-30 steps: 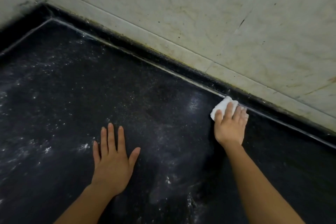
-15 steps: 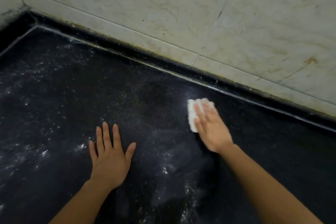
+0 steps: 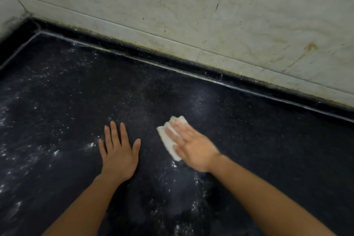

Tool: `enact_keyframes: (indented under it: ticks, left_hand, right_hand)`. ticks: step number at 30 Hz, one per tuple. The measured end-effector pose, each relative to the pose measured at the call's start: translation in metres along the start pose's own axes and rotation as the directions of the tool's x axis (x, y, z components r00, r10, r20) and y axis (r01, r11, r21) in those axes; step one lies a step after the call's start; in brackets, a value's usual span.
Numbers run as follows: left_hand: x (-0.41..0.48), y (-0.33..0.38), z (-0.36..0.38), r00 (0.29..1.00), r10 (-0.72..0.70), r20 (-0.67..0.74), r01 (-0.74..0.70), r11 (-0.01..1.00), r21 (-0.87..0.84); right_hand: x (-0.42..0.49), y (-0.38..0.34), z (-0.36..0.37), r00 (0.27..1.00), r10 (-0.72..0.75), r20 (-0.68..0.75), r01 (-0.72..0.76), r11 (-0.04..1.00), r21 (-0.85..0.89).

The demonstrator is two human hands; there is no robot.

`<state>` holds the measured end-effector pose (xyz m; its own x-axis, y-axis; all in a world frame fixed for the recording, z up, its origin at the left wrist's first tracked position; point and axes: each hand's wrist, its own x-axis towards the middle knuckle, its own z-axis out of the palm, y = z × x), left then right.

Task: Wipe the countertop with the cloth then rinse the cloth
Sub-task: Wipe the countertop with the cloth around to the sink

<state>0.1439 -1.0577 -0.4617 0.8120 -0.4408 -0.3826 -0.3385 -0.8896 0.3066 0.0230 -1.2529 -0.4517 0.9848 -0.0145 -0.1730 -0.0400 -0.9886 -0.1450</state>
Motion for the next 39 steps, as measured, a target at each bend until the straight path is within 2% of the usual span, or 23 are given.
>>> enact_keyframes:
  ticks: [1, 3, 4, 6, 7, 8, 9, 12, 14, 16, 17, 19, 22, 24, 26, 27, 28, 31, 33, 35, 36, 37, 39]
  left_hand:
    - [0.0, -0.001, 0.0, 1.0, 0.001, 0.006, -0.001, 1.0, -0.003]
    - [0.0, -0.001, 0.001, 1.0, 0.003, 0.012, -0.003, 1.0, 0.002]
    - [0.0, 0.0, 0.001, 1.0, 0.001, 0.011, -0.001, 1.0, 0.006]
    - [0.0, 0.0, 0.0, 1.0, -0.001, 0.012, 0.001, 1.0, 0.018]
    - [0.0, 0.0, 0.0, 1.0, 0.0, 0.014, -0.001, 1.0, 0.021]
    - [0.0, 0.0, 0.0, 1.0, 0.003, 0.02, -0.003, 1.0, 0.018]
    - [0.0, -0.001, 0.0, 1.0, 0.007, 0.025, -0.007, 1.0, 0.011]
    - [0.0, -0.001, 0.0, 0.999, 0.027, 0.022, -0.025, 0.998, -0.05]
    - [-0.006, -0.005, -0.003, 0.999, 0.051, -0.002, -0.051, 0.99, -0.132]
    - [-0.021, -0.01, -0.002, 0.992, 0.112, -0.057, -0.119, 0.982, -0.144]
    - [-0.034, -0.014, -0.001, 0.985, 0.151, -0.085, -0.161, 0.979, -0.122]
    - [-0.065, -0.024, 0.005, 0.965, 0.231, -0.127, -0.244, 0.964, -0.102]
    - [-0.115, -0.043, 0.021, 0.955, 0.268, -0.124, -0.28, 0.956, -0.085]
    - [-0.139, -0.058, 0.034, 0.963, 0.242, -0.116, -0.245, 0.969, -0.015]
    - [-0.155, -0.068, 0.048, 0.972, 0.209, -0.104, -0.203, 0.977, 0.062]
    - [-0.159, -0.07, 0.054, 0.975, 0.195, -0.104, -0.187, 0.979, 0.087]
    - [-0.161, -0.07, 0.058, 0.977, 0.182, -0.111, -0.171, 0.98, 0.102]
    - [-0.161, -0.064, 0.057, 0.985, 0.148, -0.089, -0.139, 0.985, 0.101]
    - [-0.159, -0.063, 0.052, 0.989, 0.137, -0.046, -0.134, 0.988, 0.077]
    - [-0.159, -0.063, 0.048, 0.991, 0.135, -0.013, -0.134, 0.988, 0.077]
    - [-0.16, -0.063, 0.048, 0.991, 0.135, -0.007, -0.134, 0.988, 0.081]
    - [-0.16, -0.063, 0.048, 0.991, 0.134, -0.006, -0.133, 0.988, 0.084]
    - [-0.16, -0.062, 0.049, 0.992, 0.129, -0.009, -0.128, 0.988, 0.086]
  right_hand:
    - [-0.009, 0.019, -0.005, 0.999, 0.035, -0.031, -0.037, 0.999, -0.04]
    - [-0.037, 0.072, 0.004, 0.933, 0.356, -0.047, -0.358, 0.933, -0.039]
    - [-0.052, 0.094, 0.008, 0.836, 0.548, -0.016, -0.548, 0.836, -0.018]
    - [-0.07, 0.105, 0.013, 0.56, 0.826, 0.064, -0.828, 0.555, 0.079]
    - [-0.067, 0.094, 0.014, 0.448, 0.888, 0.103, -0.892, 0.438, 0.113]
    - [-0.059, 0.075, 0.015, 0.389, 0.916, 0.101, -0.918, 0.376, 0.125]
    - [-0.048, 0.051, 0.02, 0.392, 0.919, 0.039, -0.912, 0.382, 0.147]
    - [-0.028, -0.04, 0.031, 0.661, 0.722, -0.206, -0.705, 0.691, 0.162]
    - [-0.041, -0.088, 0.033, 0.869, 0.477, -0.128, -0.46, 0.877, 0.14]
    - [-0.054, -0.089, 0.03, 0.971, 0.232, -0.049, -0.229, 0.971, 0.067]
    - [-0.056, -0.073, 0.028, 0.979, 0.204, -0.03, -0.204, 0.979, 0.011]
    - [-0.057, -0.035, 0.024, 0.944, 0.323, -0.061, -0.328, 0.94, -0.099]
    - [-0.085, 0.018, 0.017, 0.684, 0.729, -0.032, -0.729, 0.684, 0.026]
    - [-0.108, 0.024, 0.016, 0.505, 0.86, 0.072, -0.857, 0.491, 0.154]
    - [-0.115, 0.002, 0.018, 0.391, 0.914, 0.112, -0.912, 0.368, 0.183]
    - [-0.113, -0.017, 0.022, 0.392, 0.915, 0.094, -0.916, 0.379, 0.135]
    - [-0.109, -0.041, 0.023, 0.453, 0.89, 0.051, -0.891, 0.45, 0.062]
    - [-0.1, -0.12, 0.026, 0.816, 0.565, -0.117, -0.574, 0.817, -0.057]
    - [-0.104, -0.148, 0.037, 0.957, 0.281, -0.076, -0.284, 0.959, -0.024]
    - [-0.109, -0.127, 0.037, 0.985, 0.169, -0.018, -0.169, 0.986, 0.0]
    - [-0.113, -0.109, 0.037, 0.981, 0.189, -0.047, -0.191, 0.981, -0.024]
    - [-0.118, -0.09, 0.035, 0.961, 0.271, -0.062, -0.273, 0.961, -0.041]
    - [-0.139, -0.055, 0.029, 0.843, 0.537, -0.033, -0.533, 0.842, 0.082]
